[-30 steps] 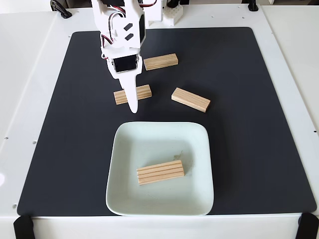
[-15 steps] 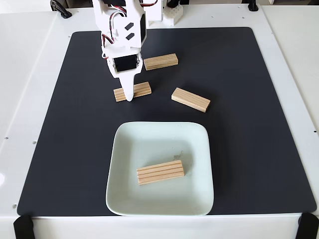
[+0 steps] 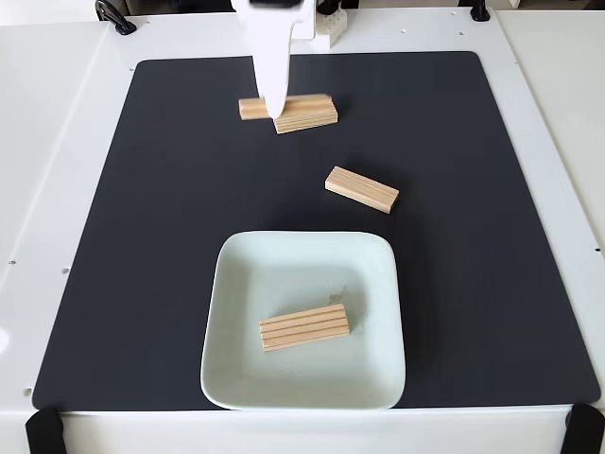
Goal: Pick up the wooden block and place them on the plate.
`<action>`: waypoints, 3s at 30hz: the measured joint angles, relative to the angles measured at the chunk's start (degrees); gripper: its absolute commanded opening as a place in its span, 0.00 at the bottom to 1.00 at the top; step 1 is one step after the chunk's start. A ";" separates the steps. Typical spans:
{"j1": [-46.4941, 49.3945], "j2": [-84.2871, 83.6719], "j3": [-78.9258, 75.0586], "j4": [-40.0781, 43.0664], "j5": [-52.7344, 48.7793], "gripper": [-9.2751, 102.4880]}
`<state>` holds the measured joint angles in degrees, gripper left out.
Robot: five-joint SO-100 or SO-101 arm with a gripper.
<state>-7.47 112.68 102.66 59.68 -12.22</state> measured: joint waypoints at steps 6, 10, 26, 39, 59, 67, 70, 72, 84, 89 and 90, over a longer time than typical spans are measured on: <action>-7.47 6.94 1.41 -1.14 4.22 0.08; -7.65 0.70 -0.44 -9.67 7.38 0.08; -5.10 -51.94 -47.81 -21.45 8.44 0.08; -2.29 -71.19 -71.28 -21.45 8.44 0.08; -1.76 -56.87 -48.08 -21.45 8.44 0.42; -2.46 -48.87 -45.00 -21.45 10.63 0.41; -2.81 -43.07 -39.29 -21.45 13.10 0.29; -2.90 -38.23 -33.84 -21.45 13.71 0.16; -6.94 -7.65 -9.05 0.88 15.29 0.08; -9.67 -0.09 -2.99 16.44 15.29 0.08; -9.67 1.05 -0.79 16.52 15.29 0.08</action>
<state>-17.14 113.73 101.87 76.20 3.08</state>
